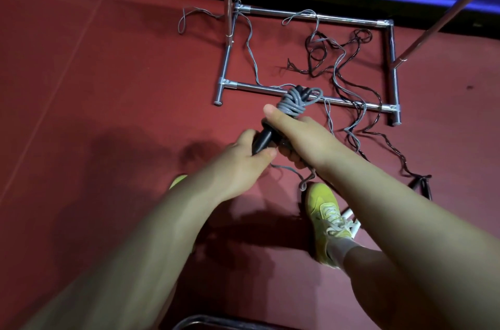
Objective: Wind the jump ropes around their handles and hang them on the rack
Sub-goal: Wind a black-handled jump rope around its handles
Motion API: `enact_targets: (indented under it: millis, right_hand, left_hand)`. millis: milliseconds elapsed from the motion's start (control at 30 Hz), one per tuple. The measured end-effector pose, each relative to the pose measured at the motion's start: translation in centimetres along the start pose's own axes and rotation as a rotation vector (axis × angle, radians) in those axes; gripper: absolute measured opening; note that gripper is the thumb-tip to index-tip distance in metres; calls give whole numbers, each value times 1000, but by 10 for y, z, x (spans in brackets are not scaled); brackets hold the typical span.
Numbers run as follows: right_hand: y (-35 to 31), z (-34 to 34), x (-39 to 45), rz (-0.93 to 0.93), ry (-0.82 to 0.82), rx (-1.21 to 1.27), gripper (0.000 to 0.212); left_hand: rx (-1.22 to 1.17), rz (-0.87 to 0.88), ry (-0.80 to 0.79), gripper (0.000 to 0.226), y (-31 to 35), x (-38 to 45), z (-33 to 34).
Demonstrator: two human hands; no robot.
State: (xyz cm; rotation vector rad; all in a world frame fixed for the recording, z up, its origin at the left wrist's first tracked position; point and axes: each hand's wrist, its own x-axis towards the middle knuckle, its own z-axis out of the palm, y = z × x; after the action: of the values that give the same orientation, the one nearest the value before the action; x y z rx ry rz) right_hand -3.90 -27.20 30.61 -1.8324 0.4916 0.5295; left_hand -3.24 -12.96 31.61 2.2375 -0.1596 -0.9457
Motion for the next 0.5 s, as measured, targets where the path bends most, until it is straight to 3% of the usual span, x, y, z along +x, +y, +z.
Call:
enact_targets:
  millis: [100,233,400,500]
  right_hand:
    - [1,-2,0,-35,11,10,53]
    - [-3,-11,-5,-125,93,158,40]
    - [-10,-24,-24,-317,62,525,34]
    - [-14,-31,-37,-400,82,641,27]
  left_hand:
    - [-67,-14,-70,22,2,0,0]
    - [-547,-79,-278,22,17,-6,-5]
    - [-1009,-59,-618,70,37,-16,-3]
    - [-1094,-44,-713,78,49,-28,3]
